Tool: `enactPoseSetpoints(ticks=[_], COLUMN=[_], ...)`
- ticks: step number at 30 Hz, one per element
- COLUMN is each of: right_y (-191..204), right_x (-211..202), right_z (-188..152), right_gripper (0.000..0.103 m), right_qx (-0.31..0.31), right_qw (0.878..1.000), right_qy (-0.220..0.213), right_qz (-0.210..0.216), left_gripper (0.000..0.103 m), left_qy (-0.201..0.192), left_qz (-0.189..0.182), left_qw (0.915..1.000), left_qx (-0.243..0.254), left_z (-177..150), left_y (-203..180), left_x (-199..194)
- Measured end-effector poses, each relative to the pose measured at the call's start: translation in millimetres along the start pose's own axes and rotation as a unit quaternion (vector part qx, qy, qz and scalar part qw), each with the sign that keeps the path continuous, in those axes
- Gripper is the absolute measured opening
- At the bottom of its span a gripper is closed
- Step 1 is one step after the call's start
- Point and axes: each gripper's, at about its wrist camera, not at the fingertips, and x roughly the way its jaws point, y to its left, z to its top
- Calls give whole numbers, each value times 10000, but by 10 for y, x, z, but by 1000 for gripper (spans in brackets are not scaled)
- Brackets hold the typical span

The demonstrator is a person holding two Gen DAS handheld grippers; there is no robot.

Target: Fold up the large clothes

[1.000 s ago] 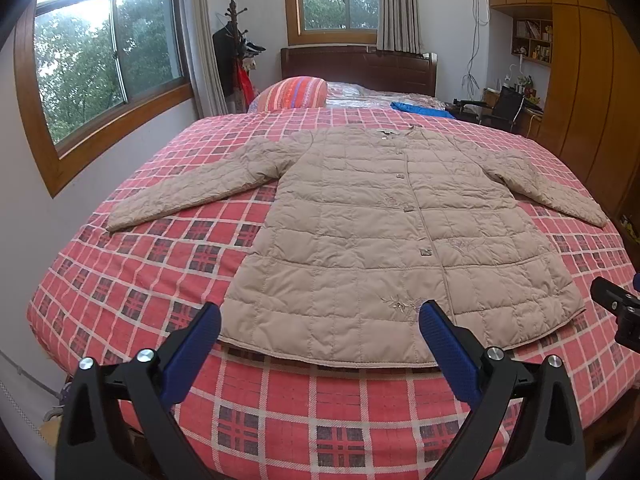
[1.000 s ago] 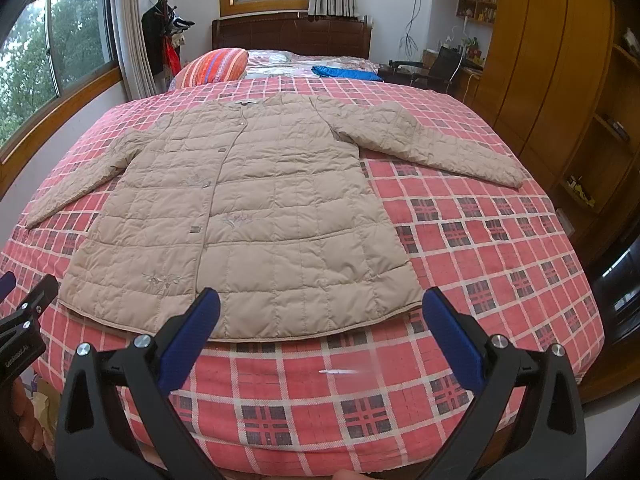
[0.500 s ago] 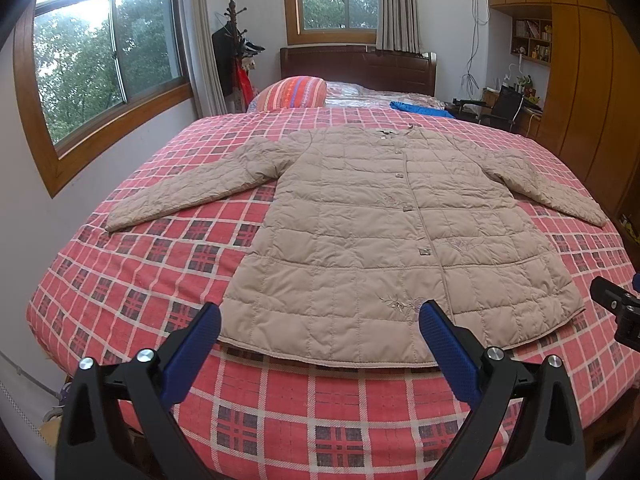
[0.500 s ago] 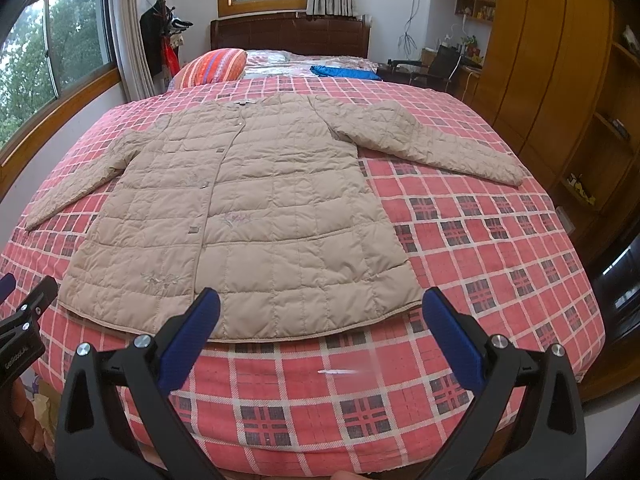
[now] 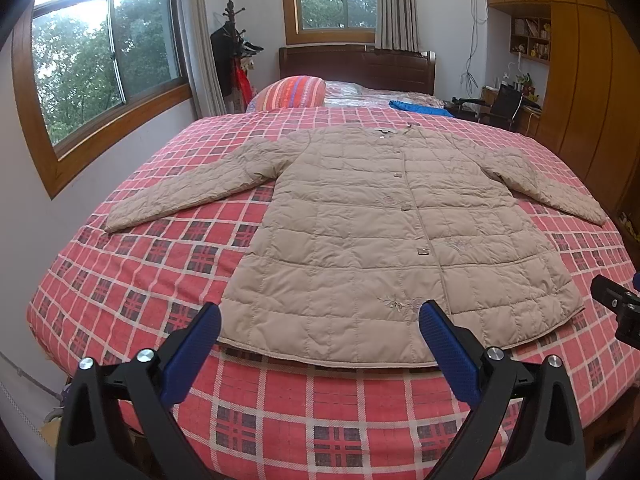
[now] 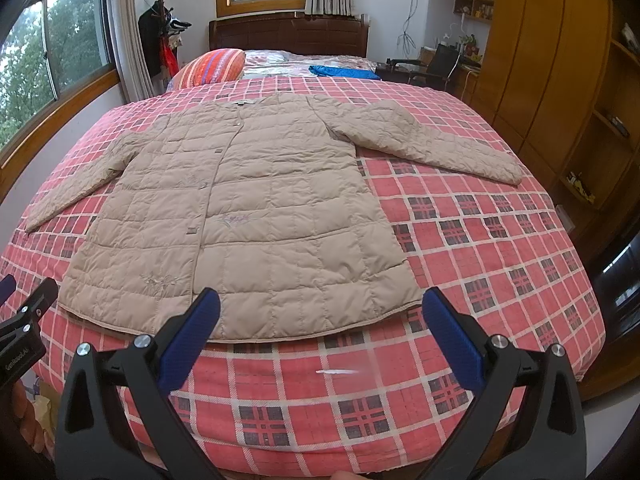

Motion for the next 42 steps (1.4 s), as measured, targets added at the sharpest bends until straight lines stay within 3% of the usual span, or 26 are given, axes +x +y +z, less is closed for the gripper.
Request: enactPoseSetpoints(ticks=[25,37,42], right_y=[-30,-64,-117], right_x=[-6,15,143], right_z=[5,-12,28], right_gripper=[101,101,101], right_qx=[11,-10,-151], right_qw=[10000,10000,9998], right_qy=[16,12,141], right_qz=[0,-61,-31], left_gripper=[99,99,99], left_qy=[76,171,260], left_qz=[-53,-452,-454], left_qw=[10000,9988,9986], left_qx=[-25,-97,18], left_z=[-22,10,49], left_y=[2,13,-65], left_x=[44,125,213])
